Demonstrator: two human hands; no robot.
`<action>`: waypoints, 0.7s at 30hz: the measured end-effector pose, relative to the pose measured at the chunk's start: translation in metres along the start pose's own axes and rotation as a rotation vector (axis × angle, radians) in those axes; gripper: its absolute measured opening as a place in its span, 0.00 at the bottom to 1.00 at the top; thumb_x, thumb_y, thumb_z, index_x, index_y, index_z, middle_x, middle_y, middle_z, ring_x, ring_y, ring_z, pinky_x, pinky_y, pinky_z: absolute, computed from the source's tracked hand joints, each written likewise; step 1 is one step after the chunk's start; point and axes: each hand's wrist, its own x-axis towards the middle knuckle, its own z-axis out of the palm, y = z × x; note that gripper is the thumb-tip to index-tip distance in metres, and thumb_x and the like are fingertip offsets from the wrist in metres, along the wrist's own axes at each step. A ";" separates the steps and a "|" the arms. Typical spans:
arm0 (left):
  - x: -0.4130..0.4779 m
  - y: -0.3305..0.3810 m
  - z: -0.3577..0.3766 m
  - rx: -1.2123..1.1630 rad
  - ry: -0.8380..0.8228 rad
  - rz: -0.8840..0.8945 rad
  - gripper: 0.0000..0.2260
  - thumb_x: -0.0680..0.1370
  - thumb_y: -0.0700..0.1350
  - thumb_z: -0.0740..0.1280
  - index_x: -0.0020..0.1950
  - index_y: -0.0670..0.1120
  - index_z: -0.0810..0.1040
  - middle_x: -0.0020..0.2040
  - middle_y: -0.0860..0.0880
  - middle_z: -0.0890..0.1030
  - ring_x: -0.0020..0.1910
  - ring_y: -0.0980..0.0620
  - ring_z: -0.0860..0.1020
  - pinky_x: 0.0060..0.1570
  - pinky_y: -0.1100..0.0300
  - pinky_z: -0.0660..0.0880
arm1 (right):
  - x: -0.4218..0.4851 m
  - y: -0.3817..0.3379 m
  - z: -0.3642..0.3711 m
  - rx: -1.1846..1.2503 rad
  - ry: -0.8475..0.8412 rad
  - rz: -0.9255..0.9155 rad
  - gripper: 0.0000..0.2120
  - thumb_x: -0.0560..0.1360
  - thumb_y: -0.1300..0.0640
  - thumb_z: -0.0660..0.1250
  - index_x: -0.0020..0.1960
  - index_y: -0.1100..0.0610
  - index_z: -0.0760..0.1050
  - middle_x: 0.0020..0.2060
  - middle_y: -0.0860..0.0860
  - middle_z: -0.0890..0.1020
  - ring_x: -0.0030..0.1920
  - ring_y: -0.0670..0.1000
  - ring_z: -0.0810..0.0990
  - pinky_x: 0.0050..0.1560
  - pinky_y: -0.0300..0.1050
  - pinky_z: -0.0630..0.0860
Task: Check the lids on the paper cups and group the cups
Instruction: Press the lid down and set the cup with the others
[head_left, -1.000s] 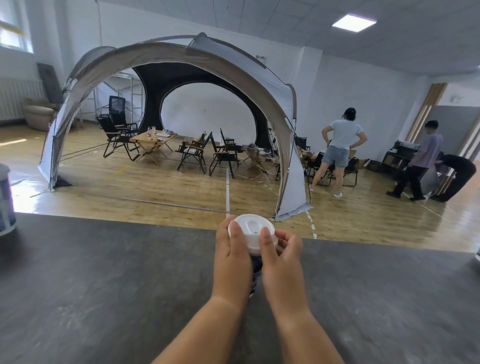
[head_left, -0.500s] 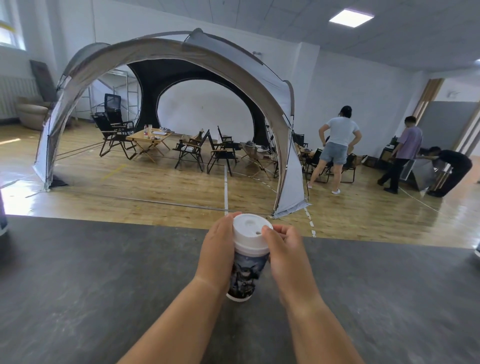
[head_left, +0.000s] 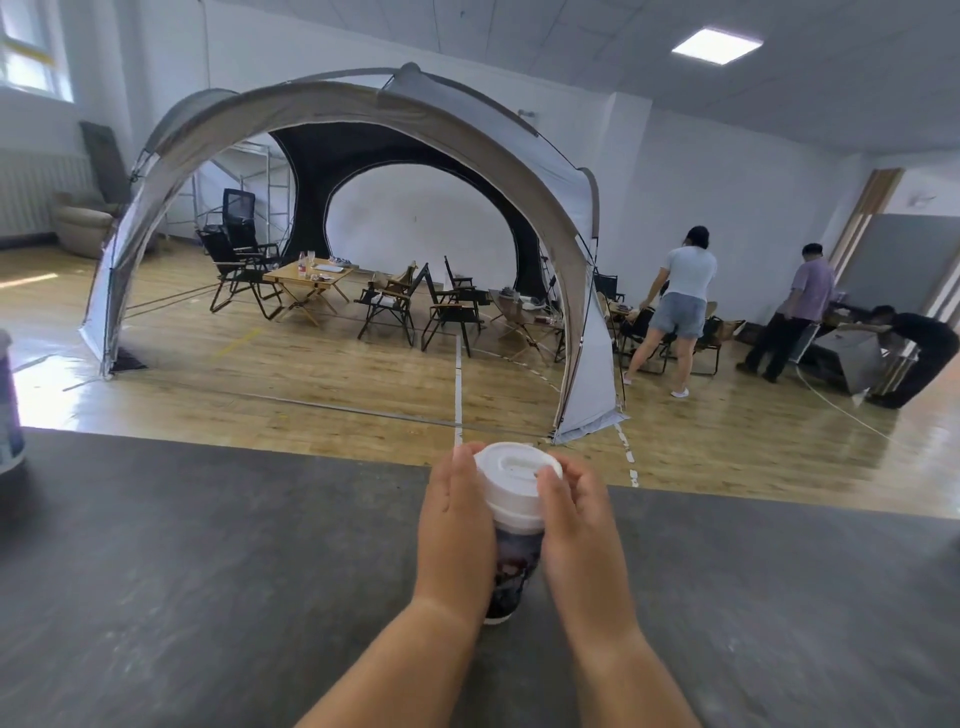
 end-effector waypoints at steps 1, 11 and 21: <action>0.003 0.002 -0.001 -0.031 -0.007 -0.039 0.12 0.82 0.49 0.56 0.56 0.49 0.78 0.50 0.48 0.83 0.46 0.53 0.82 0.45 0.59 0.78 | 0.003 0.000 -0.002 0.008 -0.010 -0.003 0.06 0.80 0.57 0.61 0.52 0.50 0.77 0.46 0.44 0.83 0.42 0.35 0.80 0.39 0.27 0.73; 0.012 0.003 -0.005 -0.087 -0.126 -0.136 0.16 0.74 0.53 0.61 0.54 0.48 0.83 0.53 0.44 0.83 0.54 0.43 0.82 0.59 0.41 0.76 | 0.025 -0.006 -0.015 -0.026 -0.203 0.085 0.13 0.81 0.59 0.59 0.56 0.55 0.82 0.50 0.48 0.86 0.54 0.48 0.83 0.53 0.42 0.76; 0.005 0.007 -0.006 -0.113 -0.038 -0.133 0.10 0.80 0.44 0.59 0.52 0.47 0.80 0.46 0.47 0.84 0.44 0.50 0.83 0.41 0.59 0.79 | -0.002 -0.002 -0.009 0.004 -0.037 0.027 0.07 0.80 0.57 0.61 0.53 0.50 0.77 0.43 0.43 0.84 0.43 0.39 0.82 0.41 0.33 0.77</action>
